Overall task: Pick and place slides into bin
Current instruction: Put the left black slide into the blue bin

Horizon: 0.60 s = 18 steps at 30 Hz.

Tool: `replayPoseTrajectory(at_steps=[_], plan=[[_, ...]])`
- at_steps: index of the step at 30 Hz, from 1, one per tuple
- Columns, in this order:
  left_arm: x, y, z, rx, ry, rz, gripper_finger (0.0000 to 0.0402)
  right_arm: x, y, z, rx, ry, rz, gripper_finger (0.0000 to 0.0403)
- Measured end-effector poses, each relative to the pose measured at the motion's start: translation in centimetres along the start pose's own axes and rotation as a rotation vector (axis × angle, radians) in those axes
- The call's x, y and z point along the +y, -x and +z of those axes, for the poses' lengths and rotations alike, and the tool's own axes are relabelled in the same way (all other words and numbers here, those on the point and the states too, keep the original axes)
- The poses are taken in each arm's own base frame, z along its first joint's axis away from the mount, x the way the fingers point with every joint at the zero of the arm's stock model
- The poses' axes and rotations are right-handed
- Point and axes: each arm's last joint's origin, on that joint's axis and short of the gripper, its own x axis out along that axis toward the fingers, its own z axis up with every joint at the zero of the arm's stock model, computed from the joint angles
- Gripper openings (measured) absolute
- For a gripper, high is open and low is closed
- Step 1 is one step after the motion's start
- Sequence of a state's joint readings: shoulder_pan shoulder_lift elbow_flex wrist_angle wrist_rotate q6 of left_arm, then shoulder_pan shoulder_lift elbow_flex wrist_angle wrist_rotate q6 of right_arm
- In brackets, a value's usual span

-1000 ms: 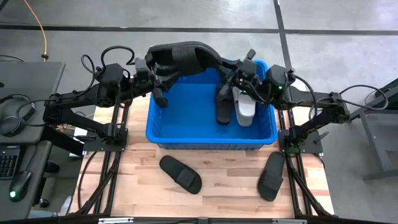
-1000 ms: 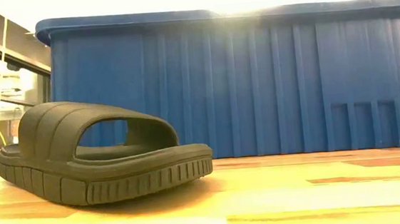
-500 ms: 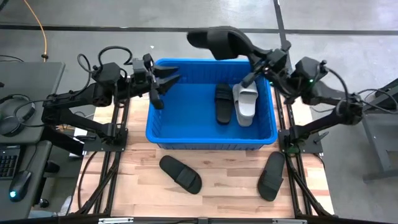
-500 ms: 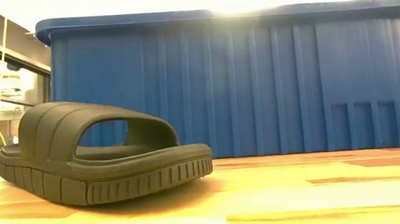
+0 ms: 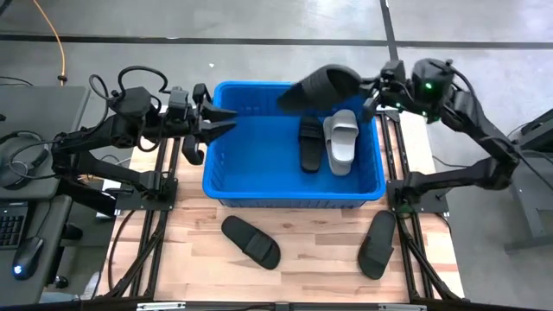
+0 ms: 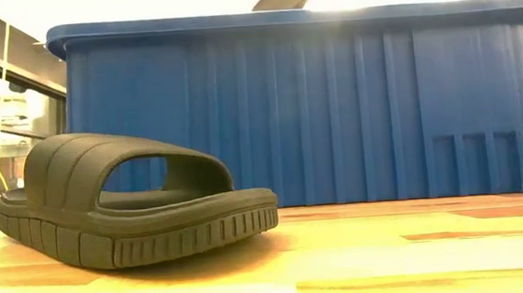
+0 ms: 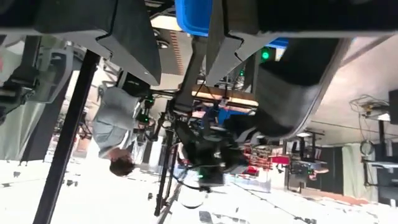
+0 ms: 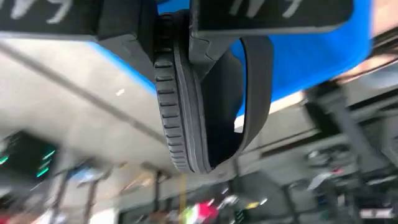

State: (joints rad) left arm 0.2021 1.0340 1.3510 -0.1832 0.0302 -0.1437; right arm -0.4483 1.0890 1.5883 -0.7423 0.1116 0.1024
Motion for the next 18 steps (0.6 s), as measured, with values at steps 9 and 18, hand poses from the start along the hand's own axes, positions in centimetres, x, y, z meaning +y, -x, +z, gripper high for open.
replayPoseTrajectory(at_steps=[9,18], plan=[[0.1,0.0,-0.5,0.049,0.039,0.001,0.0117,-3.8,-2.0,-0.9,0.143,-0.075,0.233,0.0015],[0.1,0.0,-1.1,0.117,0.076,-0.012,0.0117,-7.8,-7.5,-3.5,0.361,-0.23,0.419,0.0016]])
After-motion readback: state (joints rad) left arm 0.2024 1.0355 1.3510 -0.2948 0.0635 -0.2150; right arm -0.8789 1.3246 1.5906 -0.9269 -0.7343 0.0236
